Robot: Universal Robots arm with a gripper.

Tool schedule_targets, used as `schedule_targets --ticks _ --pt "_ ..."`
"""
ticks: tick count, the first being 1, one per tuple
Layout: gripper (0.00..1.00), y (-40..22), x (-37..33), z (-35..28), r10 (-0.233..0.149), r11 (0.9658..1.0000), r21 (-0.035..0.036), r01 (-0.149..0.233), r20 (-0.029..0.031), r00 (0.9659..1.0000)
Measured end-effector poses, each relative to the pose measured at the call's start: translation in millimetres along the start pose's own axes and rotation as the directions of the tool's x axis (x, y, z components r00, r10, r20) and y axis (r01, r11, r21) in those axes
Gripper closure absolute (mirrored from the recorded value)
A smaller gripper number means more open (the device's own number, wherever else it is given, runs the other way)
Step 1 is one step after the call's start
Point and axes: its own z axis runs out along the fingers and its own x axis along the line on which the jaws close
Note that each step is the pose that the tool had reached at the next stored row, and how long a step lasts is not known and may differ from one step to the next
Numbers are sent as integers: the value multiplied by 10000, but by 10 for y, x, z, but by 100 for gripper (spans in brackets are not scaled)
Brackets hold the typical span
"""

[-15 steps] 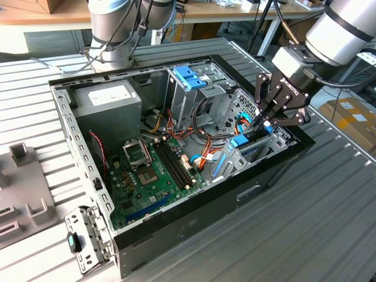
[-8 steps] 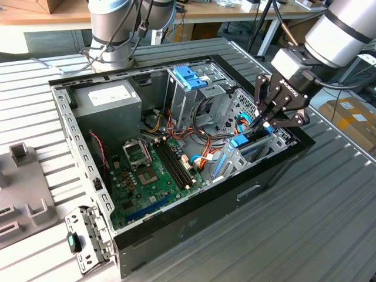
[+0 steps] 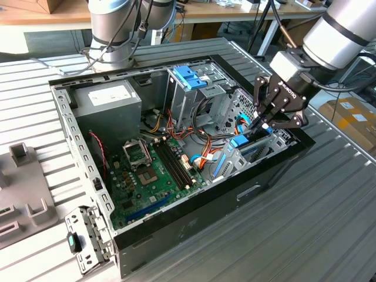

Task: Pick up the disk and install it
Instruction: 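Insert the first disk wire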

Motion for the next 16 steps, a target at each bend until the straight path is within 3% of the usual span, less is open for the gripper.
schedule_targets --ticks 13,14,15,16 --pt "84 -9 23 41 -5 10000 -1 5 0 10000" --pt "84 -12 21 22 -9 10000 1 9 14 10000" --pt "84 -14 12 -71 -6 10000 -2 6 4 10000" --pt "84 -19 11 -79 -7 10000 -1 7 5 10000"
